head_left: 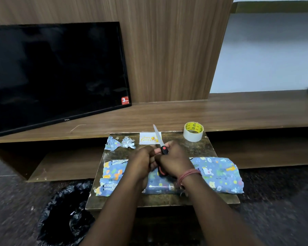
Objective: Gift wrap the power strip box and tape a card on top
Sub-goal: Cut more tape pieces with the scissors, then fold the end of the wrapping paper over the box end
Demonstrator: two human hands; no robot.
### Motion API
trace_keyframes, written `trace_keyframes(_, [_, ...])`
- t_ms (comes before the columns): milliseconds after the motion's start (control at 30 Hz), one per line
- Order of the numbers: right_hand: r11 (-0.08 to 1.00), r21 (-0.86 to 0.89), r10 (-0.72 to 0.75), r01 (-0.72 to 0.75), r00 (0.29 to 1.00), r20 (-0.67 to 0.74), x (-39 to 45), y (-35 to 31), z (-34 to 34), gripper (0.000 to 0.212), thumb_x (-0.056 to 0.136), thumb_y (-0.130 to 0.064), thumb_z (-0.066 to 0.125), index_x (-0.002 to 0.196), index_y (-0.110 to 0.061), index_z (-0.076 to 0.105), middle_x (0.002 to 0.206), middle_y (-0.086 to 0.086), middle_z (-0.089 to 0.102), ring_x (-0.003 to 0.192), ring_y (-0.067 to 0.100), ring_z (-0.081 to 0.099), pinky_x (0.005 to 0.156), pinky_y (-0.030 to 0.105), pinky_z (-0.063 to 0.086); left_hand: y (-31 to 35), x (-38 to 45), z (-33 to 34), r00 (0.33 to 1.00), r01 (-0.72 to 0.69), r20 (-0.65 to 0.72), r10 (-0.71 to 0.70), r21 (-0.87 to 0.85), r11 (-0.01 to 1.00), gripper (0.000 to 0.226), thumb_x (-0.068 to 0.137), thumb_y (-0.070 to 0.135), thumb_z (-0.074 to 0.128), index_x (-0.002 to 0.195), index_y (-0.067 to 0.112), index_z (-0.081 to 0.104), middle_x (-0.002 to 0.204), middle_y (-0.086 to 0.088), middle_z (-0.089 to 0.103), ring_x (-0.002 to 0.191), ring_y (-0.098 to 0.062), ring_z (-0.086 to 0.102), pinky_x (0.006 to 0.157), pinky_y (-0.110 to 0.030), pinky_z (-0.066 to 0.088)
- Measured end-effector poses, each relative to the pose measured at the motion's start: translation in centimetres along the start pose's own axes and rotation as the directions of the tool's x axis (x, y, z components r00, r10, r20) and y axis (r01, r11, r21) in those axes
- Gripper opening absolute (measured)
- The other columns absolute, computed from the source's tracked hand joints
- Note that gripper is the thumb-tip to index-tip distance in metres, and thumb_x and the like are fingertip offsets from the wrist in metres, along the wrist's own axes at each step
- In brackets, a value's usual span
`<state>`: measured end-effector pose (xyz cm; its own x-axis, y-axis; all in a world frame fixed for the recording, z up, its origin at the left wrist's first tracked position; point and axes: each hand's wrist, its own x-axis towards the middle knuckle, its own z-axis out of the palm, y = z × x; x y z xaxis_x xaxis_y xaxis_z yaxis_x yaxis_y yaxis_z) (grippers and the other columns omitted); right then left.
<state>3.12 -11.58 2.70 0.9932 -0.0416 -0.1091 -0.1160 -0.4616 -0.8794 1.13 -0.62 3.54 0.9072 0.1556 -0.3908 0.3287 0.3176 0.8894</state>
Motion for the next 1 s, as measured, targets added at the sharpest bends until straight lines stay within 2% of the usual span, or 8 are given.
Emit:
trace_keyframes(200, [0.933,-0.352,-0.047,0.069,0.996,0.072,6.9,0.0,-3.4,0.022,0.081,-0.027,0.072,0.093,-0.016,0.057,0.087,0.006,0.066,0.082,0.027,0.065,0.074,0.036,0.054,0.0,2.9,0.7,0.997,-0.067,0.028,0.067,-0.002,0.998,0.015,0.099,0.007,0.055,0.106,0.008,0.068,0.093,-0.005,0.077,0.08,-0.012,0.069,0.074,-0.025,0.054])
trace_keyframes(400, [0.79,-0.593,-0.045,0.155,0.98,0.196,10.0,2.7,-2.5,0.01,0.082,-0.019,0.063,0.076,-0.019,0.056,0.079,0.006,0.062,0.078,0.028,0.062,0.064,0.033,0.049,-0.4,5.3,-0.3,0.962,-0.25,0.03,0.272,0.501,0.828,0.013,0.095,0.015,0.064,0.096,0.022,0.074,0.092,0.001,0.076,0.092,-0.021,0.072,0.087,-0.036,0.054])
trace_keyframes(500, [0.767,-0.614,-0.074,0.185,0.977,0.202,10.3,3.4,-2.1,0.008,0.082,-0.015,0.063,0.076,-0.016,0.057,0.082,0.009,0.064,0.079,0.03,0.063,0.062,0.031,0.044,-0.3,5.8,-1.4,0.949,-0.312,0.206,0.237,0.713,0.629,0.017,0.086,0.034,0.074,0.102,0.027,0.071,0.097,0.009,0.073,0.095,-0.014,0.069,0.088,-0.032,0.054])
trace_keyframes(633, [0.765,-0.608,-0.111,0.21,0.974,0.197,9.6,3.2,-2.5,0.006,0.083,-0.018,0.066,0.078,-0.021,0.064,0.086,0.007,0.065,0.087,0.031,0.063,0.068,0.031,0.048,-1.0,5.1,-2.2,0.885,-0.463,0.464,-0.037,0.885,0.044,0.116,0.044,0.094,0.064,0.145,0.04,0.045,0.144,0.008,0.056,0.135,-0.018,0.048,0.118,-0.047,0.029])
trace_keyframes(733, [0.85,-0.501,-0.148,0.159,0.987,0.061,8.2,3.2,-3.2,0.016,0.082,-0.029,0.071,0.096,-0.022,0.072,0.104,0.007,0.071,0.104,0.031,0.062,0.088,0.037,0.053,-2.1,3.8,-1.8,0.838,-0.546,0.534,-0.116,0.813,-0.204,0.137,0.04,0.098,0.062,0.156,0.045,0.013,0.159,0.003,0.035,0.148,-0.026,0.026,0.12,-0.058,0.006])
trace_keyframes(800, [0.909,-0.4,-0.144,0.118,0.989,-0.036,6.7,3.4,-3.8,0.028,0.085,-0.032,0.073,0.109,-0.019,0.073,0.114,0.006,0.071,0.113,0.03,0.061,0.097,0.042,0.051,-2.9,3.4,-1.5,0.824,-0.566,0.554,-0.123,0.786,-0.249,0.14,0.046,0.095,0.066,0.159,0.04,0.003,0.163,0.0,0.026,0.15,-0.029,0.019,0.12,-0.062,0.004])
trace_keyframes(900, [0.966,-0.205,-0.194,0.157,0.965,-0.174,3.8,2.9,-5.1,0.016,0.087,-0.023,0.073,0.1,-0.016,0.074,0.103,0.0,0.074,0.103,0.022,0.067,0.096,0.041,0.052,-2.7,3.0,-0.8,0.84,-0.526,0.542,-0.032,0.798,-0.294,0.131,0.055,0.089,0.066,0.16,0.034,0.01,0.159,-0.004,0.031,0.147,-0.03,0.026,0.12,-0.057,0.012])
trace_keyframes(1000, [0.954,-0.051,-0.288,0.295,0.856,-0.429,-0.3,1.4,-6.8,0.006,0.089,-0.017,0.066,0.088,-0.02,0.071,0.091,-0.01,0.071,0.092,0.014,0.066,0.093,0.041,0.052,-2.0,1.9,-1.1,0.844,-0.503,0.521,0.126,0.852,-0.147,0.127,0.054,0.091,0.057,0.159,0.035,0.013,0.151,-0.003,0.042,0.139,-0.03,0.034,0.115,-0.048,0.029])
